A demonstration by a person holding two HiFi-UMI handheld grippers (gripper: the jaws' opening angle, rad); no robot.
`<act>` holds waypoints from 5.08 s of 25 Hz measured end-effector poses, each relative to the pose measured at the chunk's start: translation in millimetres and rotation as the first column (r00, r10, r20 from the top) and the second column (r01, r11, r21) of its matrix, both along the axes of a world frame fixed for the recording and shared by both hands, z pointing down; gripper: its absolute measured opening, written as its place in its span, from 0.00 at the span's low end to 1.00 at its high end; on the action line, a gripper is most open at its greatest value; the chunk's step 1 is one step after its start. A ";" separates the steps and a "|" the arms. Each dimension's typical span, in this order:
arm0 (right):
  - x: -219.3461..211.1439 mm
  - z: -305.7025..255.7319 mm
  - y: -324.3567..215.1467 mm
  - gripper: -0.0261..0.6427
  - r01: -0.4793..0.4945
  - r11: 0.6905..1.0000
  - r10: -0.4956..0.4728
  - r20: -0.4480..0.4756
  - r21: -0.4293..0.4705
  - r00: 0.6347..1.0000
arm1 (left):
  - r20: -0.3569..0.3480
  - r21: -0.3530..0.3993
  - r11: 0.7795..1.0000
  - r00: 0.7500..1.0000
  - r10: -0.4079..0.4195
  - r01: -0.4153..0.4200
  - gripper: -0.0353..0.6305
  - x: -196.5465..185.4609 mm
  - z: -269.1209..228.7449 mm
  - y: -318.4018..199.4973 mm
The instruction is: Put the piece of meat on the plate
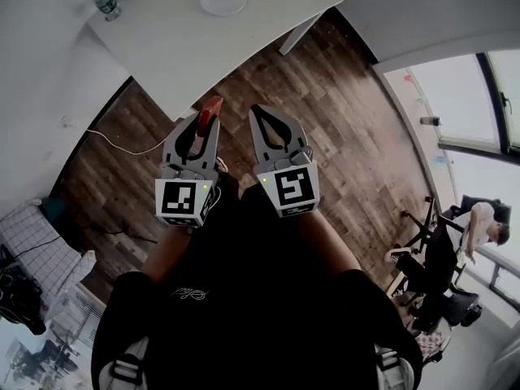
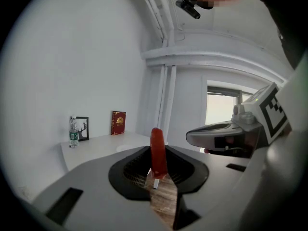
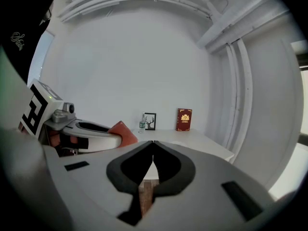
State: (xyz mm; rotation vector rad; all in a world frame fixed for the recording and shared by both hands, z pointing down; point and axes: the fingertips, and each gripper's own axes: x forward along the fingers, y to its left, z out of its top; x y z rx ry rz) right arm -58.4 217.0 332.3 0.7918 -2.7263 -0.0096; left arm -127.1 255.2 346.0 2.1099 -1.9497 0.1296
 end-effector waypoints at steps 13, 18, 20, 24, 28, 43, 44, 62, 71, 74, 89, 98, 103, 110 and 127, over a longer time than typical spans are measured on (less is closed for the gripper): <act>0.5 13.8 -94.4 0.07 0.039 0.998 -0.038 0.026 -0.048 0.999 | 0.031 -0.041 0.999 0.999 -0.031 0.032 0.18 3.9 12.0 -86.2; 0.8 8.2 -144.7 0.07 0.076 0.995 -0.072 0.057 -0.063 0.996 | 0.053 -0.063 0.997 0.998 -0.045 0.049 0.18 16.8 11.7 -129.2; 6.0 8.8 -161.5 0.07 0.087 0.994 -0.081 0.078 -0.071 0.994 | 0.070 -0.064 0.997 0.996 -0.049 0.053 0.18 22.6 11.3 -148.7; 17.3 16.1 -182.6 0.07 0.087 0.993 -0.080 0.090 -0.080 0.993 | 0.135 -0.077 0.997 0.991 -0.018 0.028 0.18 31.5 9.9 -179.4; 21.0 15.7 -197.2 0.07 0.079 0.992 -0.066 0.125 -0.103 0.990 | 0.240 -0.117 0.993 0.970 0.033 -0.005 0.18 29.0 10.5 -199.9; -28.2 61.6 -258.7 0.07 0.027 0.973 -0.003 0.105 -0.230 0.994 | 0.360 -0.297 0.954 0.920 0.155 -0.044 0.18 -42.2 54.6 -256.7; -35.0 65.2 -262.0 0.07 0.033 0.972 -0.009 0.102 -0.233 0.995 | 0.376 -0.305 0.952 0.912 0.161 -0.042 0.18 -47.4 58.6 -263.0; -96.7 124.2 -298.0 0.07 0.062 0.943 -0.054 0.035 -0.327 0.998 | 0.636 -0.487 0.871 0.655 0.408 -0.069 0.18 -100.8 135.3 -322.7; -91.3 139.6 -309.3 0.07 0.020 0.936 -0.021 0.001 -0.352 1.000 | 0.724 -0.552 0.831 0.461 0.514 -0.060 0.18 -111.9 172.0 -339.6; -93.4 142.3 -313.3 0.07 0.014 0.933 -0.014 0.003 -0.361 1.000 | 0.723 -0.564 0.824 0.451 0.523 -0.052 0.18 -116.8 180.3 -345.8; -97.7 157.7 -320.8 0.07 -0.021 0.922 0.013 -0.023 -0.387 1.000 | 0.734 -0.593 0.804 0.376 0.566 -0.052 0.18 -134.7 205.8 -377.4; -89.8 158.9 -323.8 0.07 -0.042 0.922 0.026 -0.047 -0.384 0.999 | 0.743 -0.611 0.790 0.305 0.595 -0.053 0.18 -139.9 223.5 -389.0; -90.3 158.4 -323.6 0.07 -0.043 0.923 0.024 -0.053 -0.382 0.998 | 0.762 -0.602 0.797 0.262 0.592 -0.049 0.18 -141.3 225.8 -396.1; -90.4 158.9 -327.3 0.07 -0.036 0.924 0.015 -0.059 -0.380 0.998 | 0.786 -0.588 0.809 0.223 0.577 -0.022 0.18 -146.1 227.1 -404.9; -84.1 158.4 -331.5 0.07 -0.027 0.919 0.010 -0.045 -0.393 0.999 | 0.683 -0.666 0.745 0.370 0.630 -0.039 0.26 -143.3 236.5 -408.2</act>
